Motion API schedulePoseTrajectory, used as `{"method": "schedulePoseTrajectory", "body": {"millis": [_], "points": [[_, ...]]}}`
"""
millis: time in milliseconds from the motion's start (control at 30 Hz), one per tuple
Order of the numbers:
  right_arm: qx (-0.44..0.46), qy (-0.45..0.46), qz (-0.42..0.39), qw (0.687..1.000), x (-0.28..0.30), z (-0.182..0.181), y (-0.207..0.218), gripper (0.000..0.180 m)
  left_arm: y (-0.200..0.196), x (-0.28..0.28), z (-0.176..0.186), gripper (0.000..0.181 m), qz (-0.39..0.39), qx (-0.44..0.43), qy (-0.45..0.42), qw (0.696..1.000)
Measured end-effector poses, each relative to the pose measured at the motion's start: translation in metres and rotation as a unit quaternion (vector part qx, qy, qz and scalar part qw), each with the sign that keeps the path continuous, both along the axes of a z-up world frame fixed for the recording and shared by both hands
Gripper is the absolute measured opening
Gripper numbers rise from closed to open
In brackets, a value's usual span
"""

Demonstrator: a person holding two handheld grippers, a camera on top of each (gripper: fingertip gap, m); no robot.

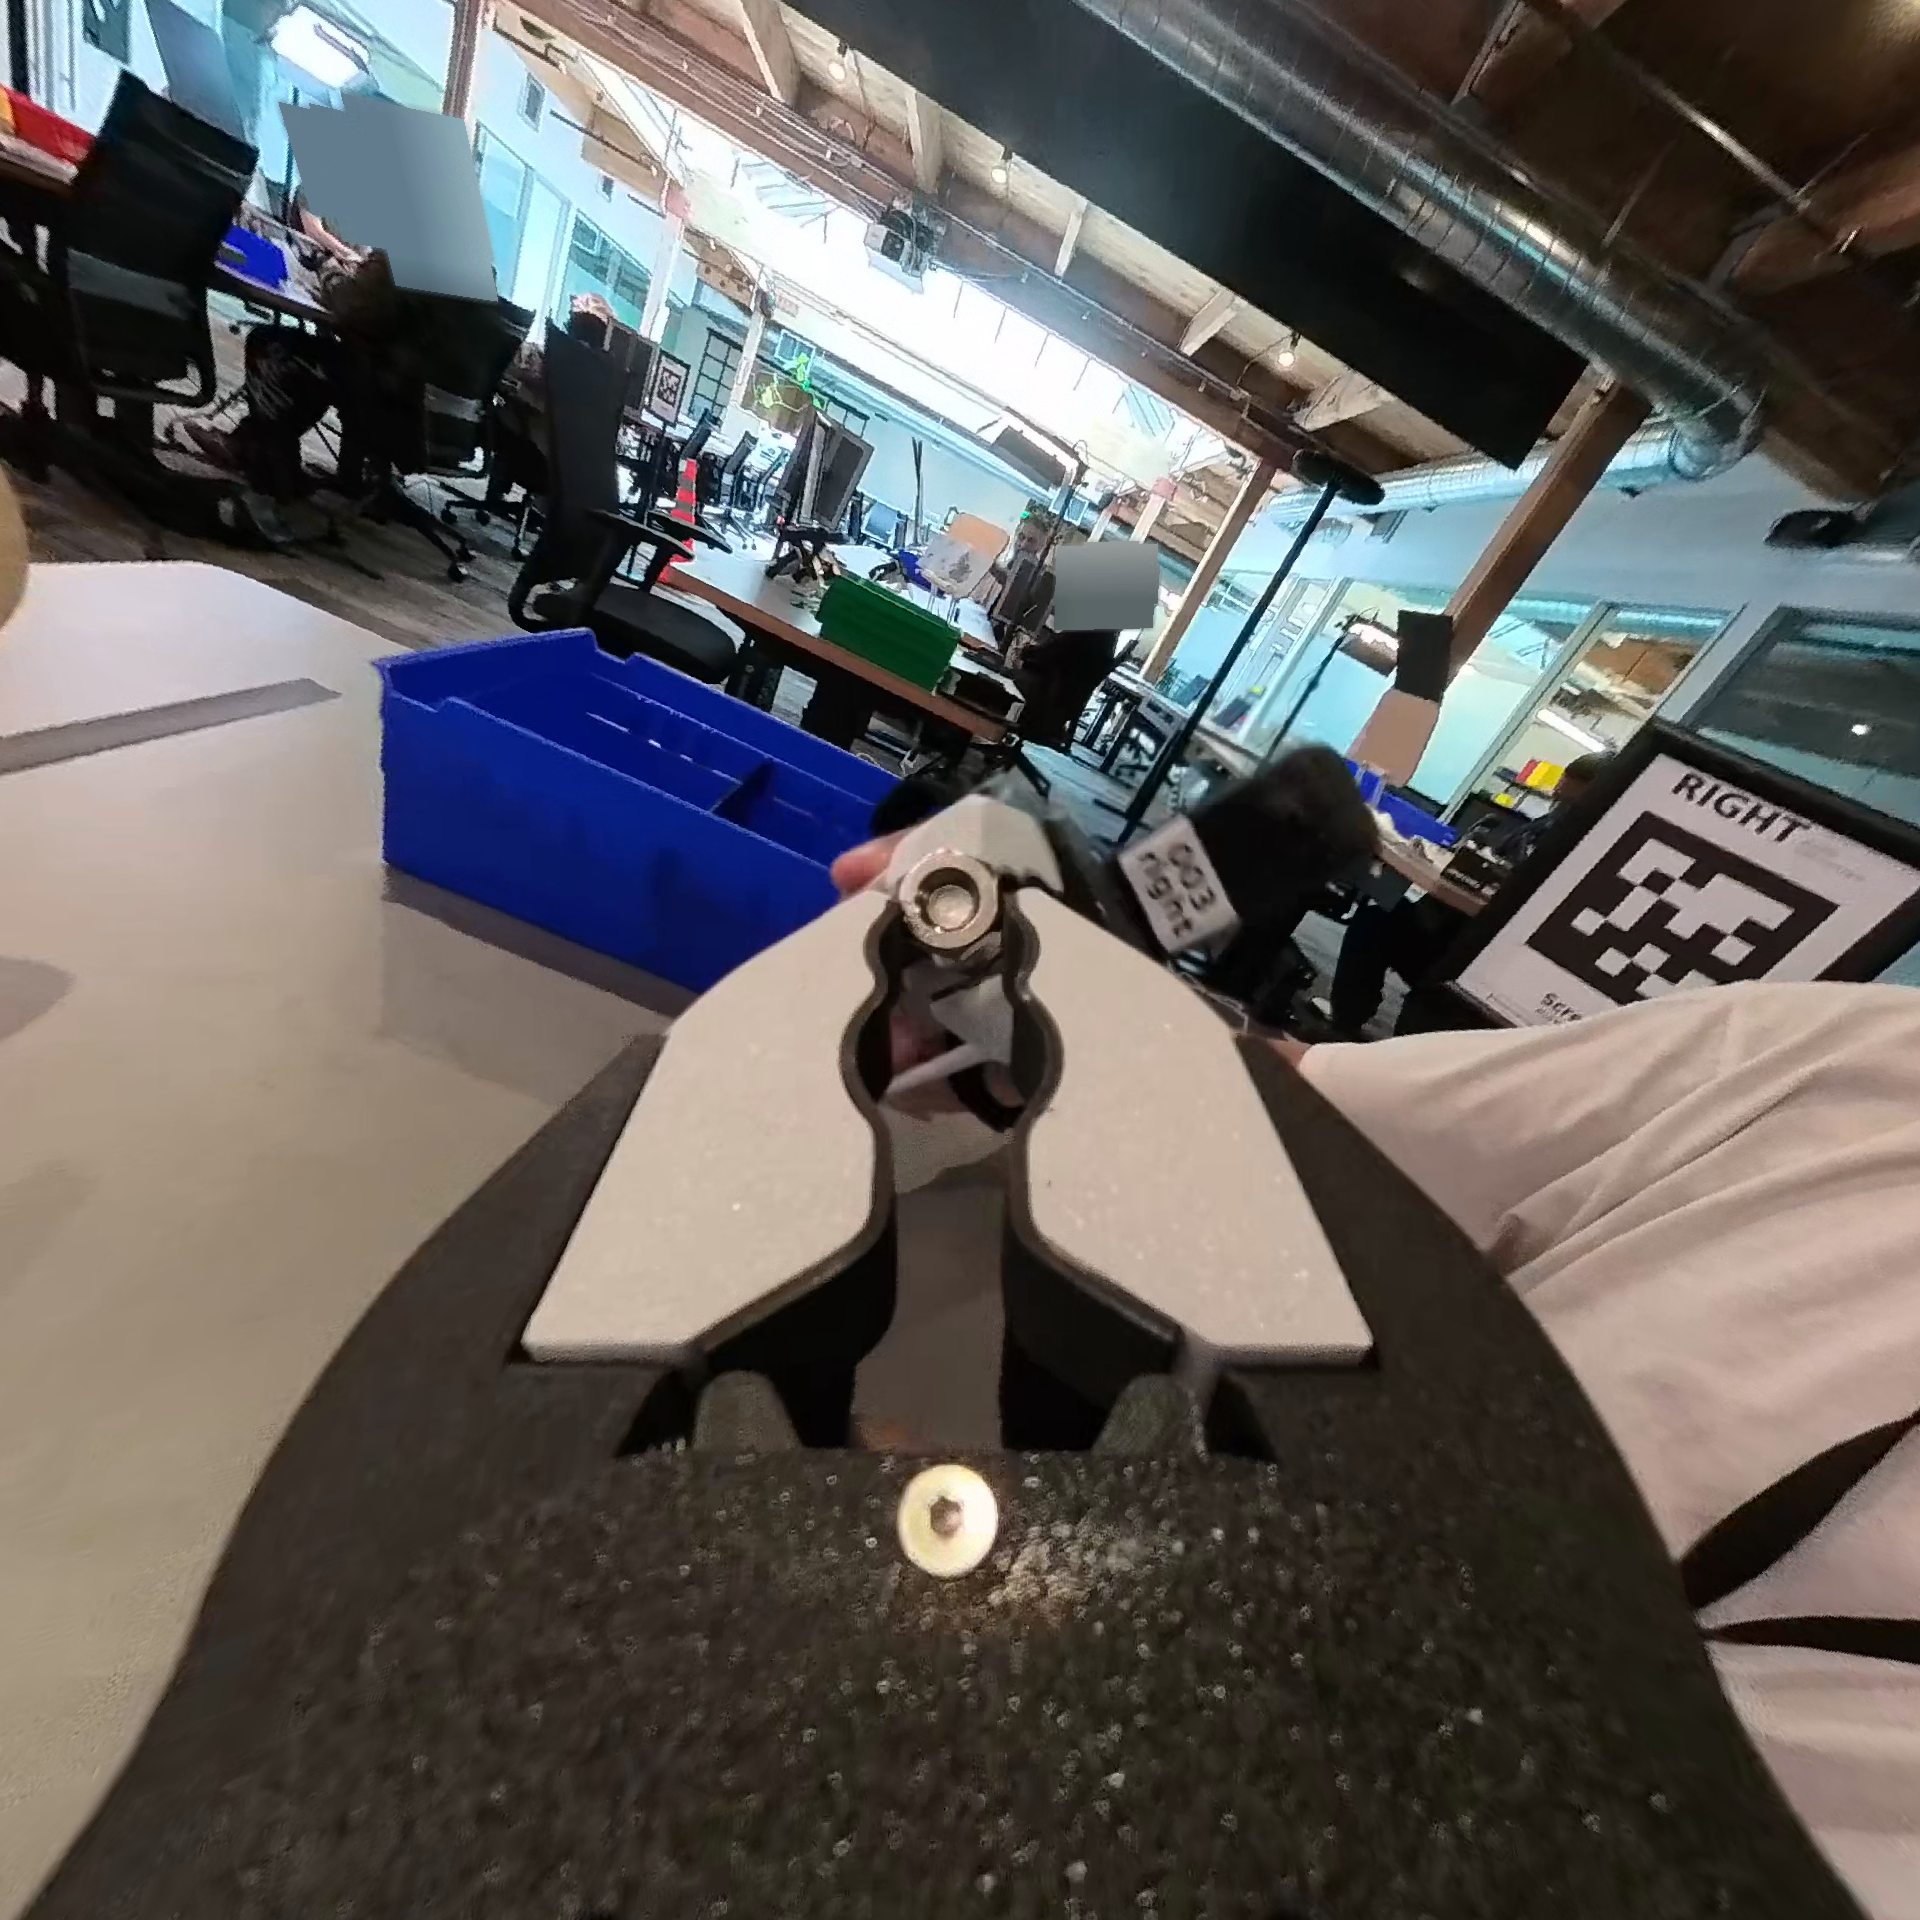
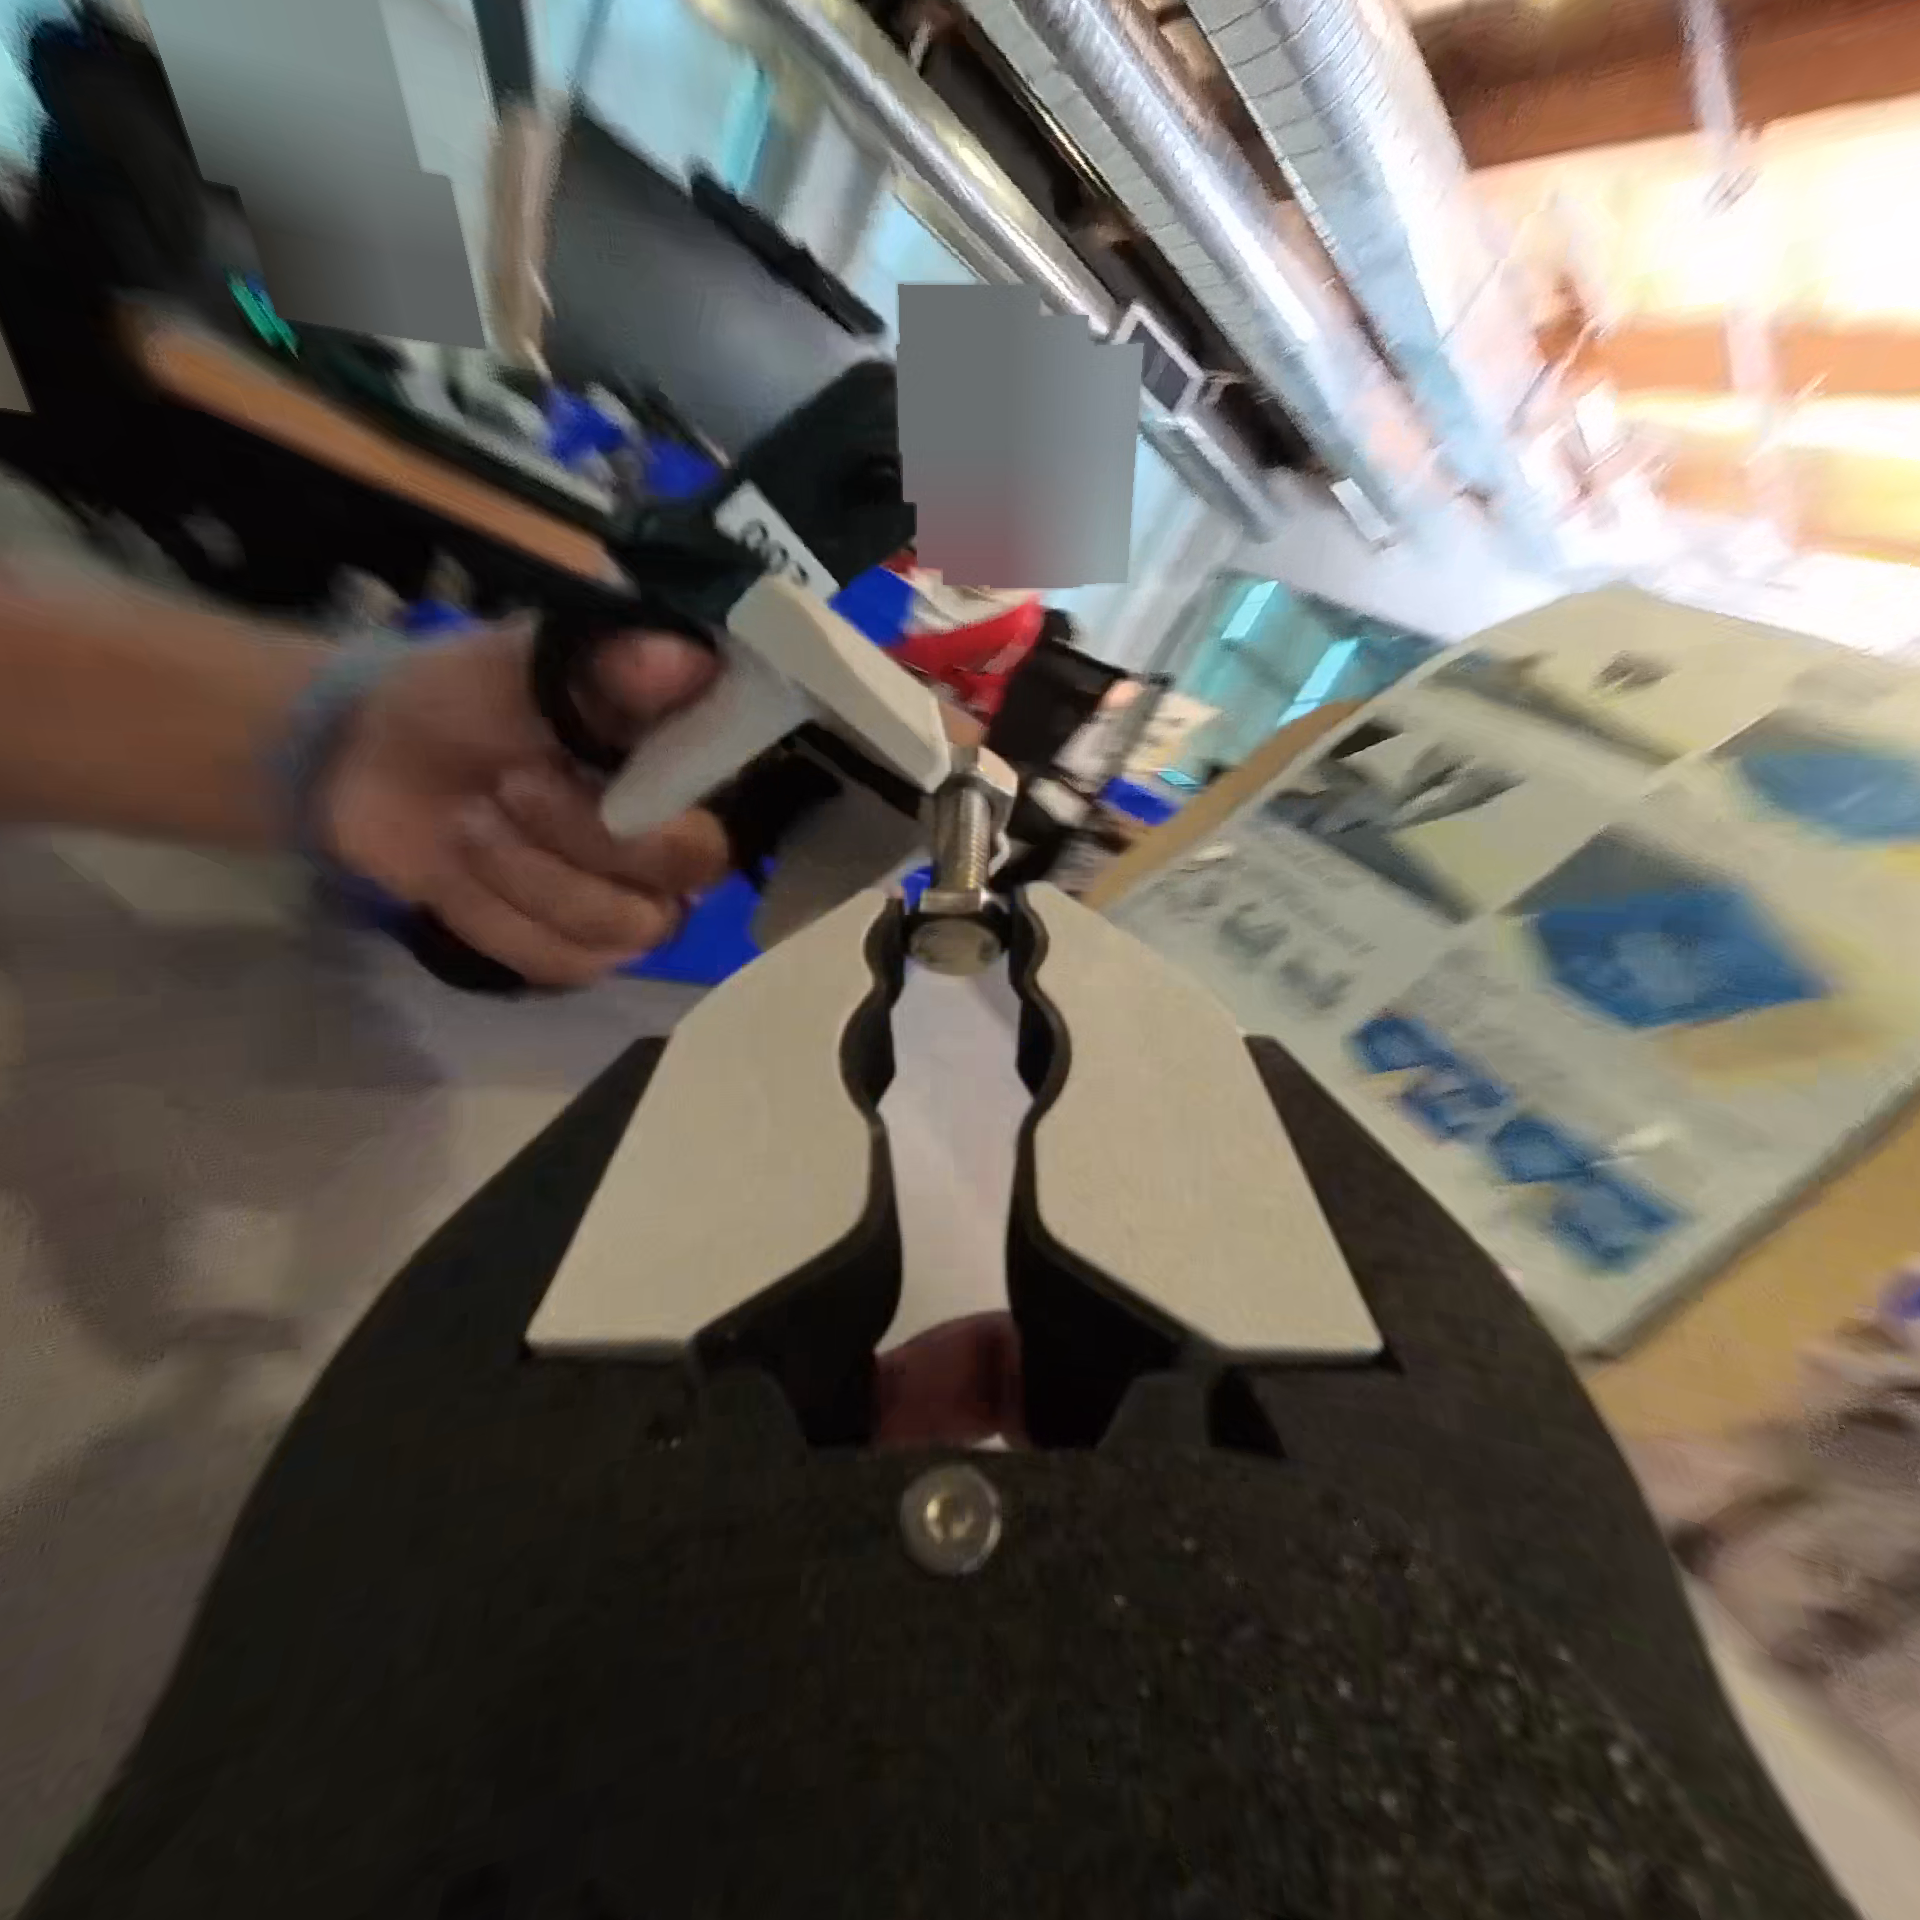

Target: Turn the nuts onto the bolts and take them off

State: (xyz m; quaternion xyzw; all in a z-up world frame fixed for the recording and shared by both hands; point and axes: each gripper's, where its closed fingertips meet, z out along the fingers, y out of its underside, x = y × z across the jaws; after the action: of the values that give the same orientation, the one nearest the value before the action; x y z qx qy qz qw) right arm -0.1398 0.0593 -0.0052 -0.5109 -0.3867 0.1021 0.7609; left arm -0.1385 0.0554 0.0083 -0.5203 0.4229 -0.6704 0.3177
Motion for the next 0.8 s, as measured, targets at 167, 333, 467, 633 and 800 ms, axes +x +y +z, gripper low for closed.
{"method": "schedulePoseTrajectory", "body": {"millis": [167,333,467,633,800], "points": [[0.219,-0.231,-0.192,0.928,0.009,0.0,0.004,0.019,0.002,0.002,-0.006,0.017,-0.009,-0.043,0.008,0.999],[0.281,-0.295,-0.259,0.876,0.012,-0.002,0.008,0.019,0.007,0.004,-0.009,0.017,-0.01,-0.073,0.006,0.997],[0.164,-0.183,-0.14,0.959,0.0,-0.005,-0.001,0.043,0.011,0.001,-0.005,0.017,-0.002,-0.065,-0.008,0.998],[-0.16,0.119,0.109,0.974,-0.008,-0.004,-0.004,0.067,0.013,-0.006,0.002,0.017,0.022,0.009,-0.024,0.999],[-0.393,0.401,0.329,0.759,0.0,0.004,0.0,0.061,0.014,-0.009,0.003,0.017,0.044,0.062,-0.025,0.997]]}}
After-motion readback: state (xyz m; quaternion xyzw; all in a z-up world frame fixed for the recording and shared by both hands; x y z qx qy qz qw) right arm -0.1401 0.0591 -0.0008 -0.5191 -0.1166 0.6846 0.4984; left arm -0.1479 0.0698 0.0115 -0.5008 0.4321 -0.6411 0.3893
